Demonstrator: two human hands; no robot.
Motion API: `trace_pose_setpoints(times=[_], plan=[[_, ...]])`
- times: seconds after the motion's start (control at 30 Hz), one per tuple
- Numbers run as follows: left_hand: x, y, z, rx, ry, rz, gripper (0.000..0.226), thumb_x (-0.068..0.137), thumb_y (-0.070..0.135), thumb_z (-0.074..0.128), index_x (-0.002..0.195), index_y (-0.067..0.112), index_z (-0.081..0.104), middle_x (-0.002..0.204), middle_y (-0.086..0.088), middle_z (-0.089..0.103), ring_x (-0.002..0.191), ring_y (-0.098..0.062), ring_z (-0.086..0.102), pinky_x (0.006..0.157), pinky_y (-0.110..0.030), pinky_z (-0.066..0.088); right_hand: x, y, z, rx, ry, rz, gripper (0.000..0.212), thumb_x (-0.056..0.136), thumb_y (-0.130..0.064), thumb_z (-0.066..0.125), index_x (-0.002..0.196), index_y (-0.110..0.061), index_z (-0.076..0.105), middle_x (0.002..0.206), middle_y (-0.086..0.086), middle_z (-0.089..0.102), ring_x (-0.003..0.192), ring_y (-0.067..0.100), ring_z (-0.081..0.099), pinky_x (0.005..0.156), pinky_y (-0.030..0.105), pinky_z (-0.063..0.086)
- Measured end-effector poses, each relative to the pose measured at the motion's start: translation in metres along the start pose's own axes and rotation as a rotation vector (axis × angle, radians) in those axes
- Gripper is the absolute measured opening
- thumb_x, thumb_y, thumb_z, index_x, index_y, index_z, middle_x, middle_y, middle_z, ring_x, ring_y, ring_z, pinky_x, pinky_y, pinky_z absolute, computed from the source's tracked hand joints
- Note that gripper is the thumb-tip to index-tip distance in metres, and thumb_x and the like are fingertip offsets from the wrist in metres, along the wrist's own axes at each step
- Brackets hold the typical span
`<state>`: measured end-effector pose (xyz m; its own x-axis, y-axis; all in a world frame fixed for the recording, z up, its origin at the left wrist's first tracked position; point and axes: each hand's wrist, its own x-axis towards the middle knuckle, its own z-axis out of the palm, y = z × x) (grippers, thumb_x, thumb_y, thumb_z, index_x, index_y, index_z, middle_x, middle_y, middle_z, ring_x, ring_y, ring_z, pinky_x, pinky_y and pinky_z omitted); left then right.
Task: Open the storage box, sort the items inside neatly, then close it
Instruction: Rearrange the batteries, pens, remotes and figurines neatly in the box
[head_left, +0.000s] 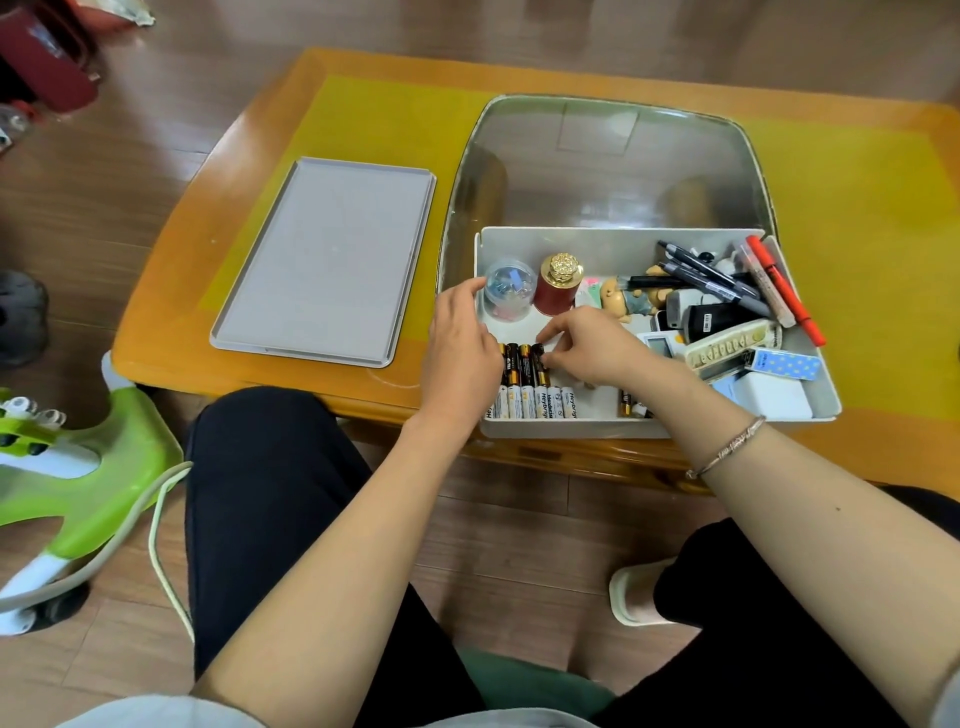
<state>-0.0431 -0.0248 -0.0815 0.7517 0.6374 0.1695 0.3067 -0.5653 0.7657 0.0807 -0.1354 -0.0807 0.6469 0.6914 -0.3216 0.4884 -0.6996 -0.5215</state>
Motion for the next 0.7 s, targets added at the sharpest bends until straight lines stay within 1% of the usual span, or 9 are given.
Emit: trace_pose_setpoints(times=[0.1,0.17,0.23,0.3,0.43,0.5,0.53,0.63,0.7], plan=[[0.000,0.000,0.000,-0.004,-0.002,-0.003,0.046,0.093,0.000,0.048,0.135,0.016,0.040,0.138,-0.002,0.041,0.122,-0.014,0.046,0.087,-0.015,0.040,-0.001,-0.001,-0.001,0.023,-0.009,0.025,0.028,0.087,-0.011,0.062,0.115,-0.011,0.064,0.075,-0.003,0.063,0.048,-0.001,0.053,0.039,0.004,0.038],[0.000,0.001,-0.001,-0.002,-0.005,-0.006,0.045,0.093,0.000,0.048,0.135,0.017,0.040,0.138,-0.002,0.040,0.122,-0.014,0.047,0.087,-0.016,0.042,-0.002,-0.002,-0.003,0.022,-0.015,0.050,0.030,0.085,-0.008,0.060,0.114,-0.012,0.064,0.068,-0.004,0.061,0.052,0.001,0.052,0.038,0.005,0.039],[-0.001,0.002,-0.002,-0.009,-0.009,-0.008,0.045,0.094,0.001,0.048,0.135,0.016,0.040,0.139,-0.003,0.040,0.122,-0.015,0.046,0.088,-0.017,0.042,-0.002,-0.003,-0.005,0.039,-0.048,0.096,0.032,0.083,-0.005,0.059,0.113,-0.015,0.062,0.069,0.002,0.067,0.051,0.011,0.057,0.043,0.021,0.052],[-0.001,0.002,-0.002,-0.014,-0.011,-0.009,0.045,0.094,0.001,0.048,0.135,0.016,0.041,0.139,-0.003,0.040,0.123,-0.015,0.046,0.088,-0.016,0.041,-0.005,-0.004,-0.005,0.035,-0.103,0.133,0.039,0.082,-0.004,0.061,0.118,-0.018,0.058,0.071,0.005,0.071,0.051,0.015,0.061,0.050,0.033,0.057],[-0.001,0.003,-0.002,-0.014,-0.012,-0.007,0.045,0.094,0.001,0.048,0.135,0.016,0.041,0.139,-0.004,0.040,0.123,-0.016,0.046,0.089,-0.017,0.042,-0.007,-0.004,-0.003,-0.001,-0.096,0.092,0.044,0.081,-0.005,0.063,0.124,-0.016,0.056,0.074,0.005,0.072,0.055,0.008,0.062,0.056,0.025,0.050],[-0.002,0.003,-0.003,-0.015,-0.012,-0.006,0.045,0.093,0.000,0.047,0.135,0.016,0.041,0.139,-0.004,0.040,0.123,-0.016,0.046,0.090,-0.019,0.043,-0.007,-0.004,-0.002,0.037,-0.084,0.091,0.042,0.081,-0.004,0.063,0.122,-0.014,0.057,0.075,0.006,0.073,0.054,0.005,0.060,0.057,0.024,0.047],[-0.002,0.003,-0.003,-0.018,-0.012,-0.005,0.045,0.093,0.000,0.047,0.135,0.016,0.041,0.139,-0.004,0.040,0.123,-0.016,0.046,0.091,-0.020,0.044,-0.007,-0.004,-0.002,0.054,-0.080,0.093,0.042,0.081,-0.004,0.062,0.121,-0.013,0.058,0.076,0.006,0.073,0.056,0.006,0.060,0.060,0.025,0.049],[-0.002,0.003,-0.003,-0.025,-0.013,-0.007,0.045,0.093,0.000,0.048,0.135,0.016,0.041,0.138,-0.003,0.041,0.122,-0.016,0.047,0.092,-0.023,0.046,-0.010,-0.005,-0.002,0.037,-0.081,0.056,0.044,0.080,-0.002,0.063,0.124,-0.010,0.058,0.071,0.001,0.069,0.071,0.012,0.063,0.077,0.030,0.053],[-0.001,0.002,-0.002,-0.023,-0.014,-0.009,0.045,0.093,0.000,0.048,0.135,0.017,0.041,0.138,-0.003,0.041,0.122,-0.016,0.047,0.091,-0.021,0.046,-0.013,-0.005,-0.006,-0.002,-0.073,0.007,0.045,0.083,-0.003,0.061,0.127,-0.009,0.056,0.079,-0.001,0.069,0.074,0.009,0.061,0.077,0.024,0.049]])
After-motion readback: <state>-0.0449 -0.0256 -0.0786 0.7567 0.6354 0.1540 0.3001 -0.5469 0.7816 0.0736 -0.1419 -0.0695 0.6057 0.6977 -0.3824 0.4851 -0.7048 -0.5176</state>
